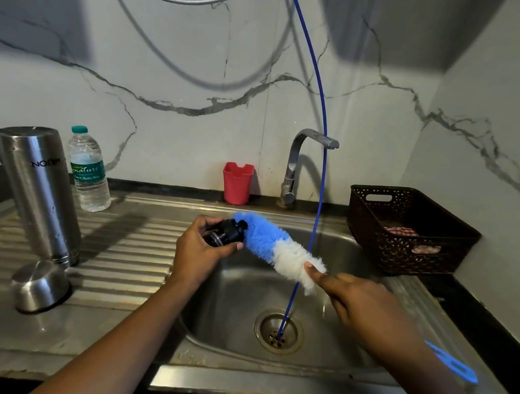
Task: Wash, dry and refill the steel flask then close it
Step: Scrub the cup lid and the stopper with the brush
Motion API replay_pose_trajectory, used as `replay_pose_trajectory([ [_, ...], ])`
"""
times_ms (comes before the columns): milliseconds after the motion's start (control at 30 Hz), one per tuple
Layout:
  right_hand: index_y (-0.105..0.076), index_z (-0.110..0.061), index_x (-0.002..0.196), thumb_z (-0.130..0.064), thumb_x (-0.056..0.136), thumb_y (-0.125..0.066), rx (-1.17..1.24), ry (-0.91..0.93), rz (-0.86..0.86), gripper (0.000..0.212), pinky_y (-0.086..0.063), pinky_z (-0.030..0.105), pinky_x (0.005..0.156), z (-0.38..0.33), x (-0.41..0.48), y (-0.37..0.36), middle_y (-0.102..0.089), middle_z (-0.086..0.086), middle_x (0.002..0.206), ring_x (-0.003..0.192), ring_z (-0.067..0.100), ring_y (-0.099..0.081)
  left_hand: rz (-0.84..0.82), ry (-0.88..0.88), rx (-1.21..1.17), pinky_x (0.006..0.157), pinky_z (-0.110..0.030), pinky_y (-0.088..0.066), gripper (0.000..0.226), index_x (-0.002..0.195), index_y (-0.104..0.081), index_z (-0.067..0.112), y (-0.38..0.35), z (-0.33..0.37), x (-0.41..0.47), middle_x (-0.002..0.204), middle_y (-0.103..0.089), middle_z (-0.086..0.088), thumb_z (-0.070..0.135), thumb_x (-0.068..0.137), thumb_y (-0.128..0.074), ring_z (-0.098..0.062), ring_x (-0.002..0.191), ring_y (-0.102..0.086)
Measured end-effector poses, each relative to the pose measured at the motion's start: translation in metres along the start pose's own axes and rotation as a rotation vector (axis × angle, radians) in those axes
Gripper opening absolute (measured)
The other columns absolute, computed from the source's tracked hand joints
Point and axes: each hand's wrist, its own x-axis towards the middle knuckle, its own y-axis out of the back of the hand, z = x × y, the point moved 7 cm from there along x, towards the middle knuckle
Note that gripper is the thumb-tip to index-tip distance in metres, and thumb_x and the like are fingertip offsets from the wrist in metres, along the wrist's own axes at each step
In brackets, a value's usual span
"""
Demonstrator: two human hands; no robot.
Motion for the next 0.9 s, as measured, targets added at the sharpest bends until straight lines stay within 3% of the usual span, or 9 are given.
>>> replay_pose_trajectory([
  [133, -0.007, -0.051, 0.144, -0.025, 0.1, -0.031, 0.006, -0.079, 0.057, 0.057, -0.041, 0.028, 0.078, -0.014, 0.003, -0.011, -0.053, -0.008, 0.119, 0.104, 0.016, -0.056, -0.043, -0.02, 0.024, 0.079, -0.013, -0.048, 0.053, 0.1, -0.06, 0.018, -0.009, 0.003, -0.004, 0.095, -0.067, 0.01, 0.011, 0.058, -0.09, 0.003, 0.087, -0.062],
  [267, -0.013, -0.053, 0.142, -0.027, 0.098, -0.036, 0.113, -0.195, 0.158, 0.056, -0.043, 0.031, 0.077, 0.022, -0.011, 0.003, -0.056, -0.006, 0.109, 0.094, 0.016, -0.058, 0.026, 0.005, -0.024, 0.073, -0.006, -0.045, 0.048, 0.093, -0.057, 0.02, 0.006, -0.002, 0.002, 0.089, -0.065, 0.011, 0.003, 0.06, -0.087, 0.014, 0.074, -0.059],
  [400, -0.018, -0.061, 0.129, -0.017, 0.091, -0.053, 0.327, -0.071, 0.212, 0.068, -0.05, 0.038, 0.076, 0.012, -0.019, 0.013, -0.065, -0.004, 0.102, 0.089, 0.017, -0.062, 0.023, 0.018, -0.027, 0.074, -0.007, -0.044, 0.049, 0.093, -0.056, 0.02, 0.006, -0.006, 0.004, 0.09, -0.065, 0.012, 0.003, 0.059, -0.087, 0.01, 0.078, -0.06],
  [467, -0.018, -0.064, 0.131, -0.019, 0.09, -0.051, 0.29, -0.034, 0.212, 0.069, -0.051, 0.04, 0.075, 0.004, -0.014, 0.009, -0.065, -0.006, 0.102, 0.089, 0.018, -0.063, 0.013, 0.013, -0.025, 0.074, -0.007, -0.044, 0.049, 0.093, -0.057, 0.022, 0.003, -0.004, 0.003, 0.091, -0.065, 0.012, 0.004, 0.059, -0.088, 0.004, 0.083, -0.06],
  [567, -0.018, -0.054, 0.139, -0.023, 0.094, -0.045, 0.243, -0.027, 0.222, 0.062, -0.049, 0.038, 0.071, -0.005, 0.001, 0.01, -0.059, -0.007, 0.095, 0.083, 0.021, -0.061, 0.009, -0.001, -0.012, 0.077, -0.012, -0.045, 0.051, 0.09, -0.056, 0.03, 0.001, -0.002, 0.0, 0.093, -0.065, 0.014, 0.007, 0.058, -0.089, 0.002, 0.088, -0.06],
  [733, -0.001, -0.058, 0.135, -0.033, 0.094, -0.027, 0.2, 0.005, 0.148, 0.056, -0.044, 0.032, 0.071, -0.008, -0.013, 0.014, -0.042, -0.014, 0.085, 0.084, 0.016, -0.058, 0.017, 0.004, -0.018, 0.078, -0.016, -0.047, 0.051, 0.097, -0.059, 0.019, 0.001, -0.005, 0.001, 0.092, -0.066, 0.011, 0.007, 0.058, -0.089, -0.002, 0.087, -0.062],
  [900, 0.001, -0.053, 0.138, -0.028, 0.098, -0.035, 0.153, -0.048, 0.154, 0.06, -0.043, 0.028, 0.07, -0.006, 0.005, 0.011, -0.056, -0.01, 0.101, 0.088, 0.014, -0.058, 0.007, 0.002, 0.0, 0.078, -0.015, -0.047, 0.053, 0.1, -0.061, 0.019, -0.003, -0.002, -0.001, 0.094, -0.067, 0.01, 0.011, 0.057, -0.09, 0.0, 0.087, -0.062],
])
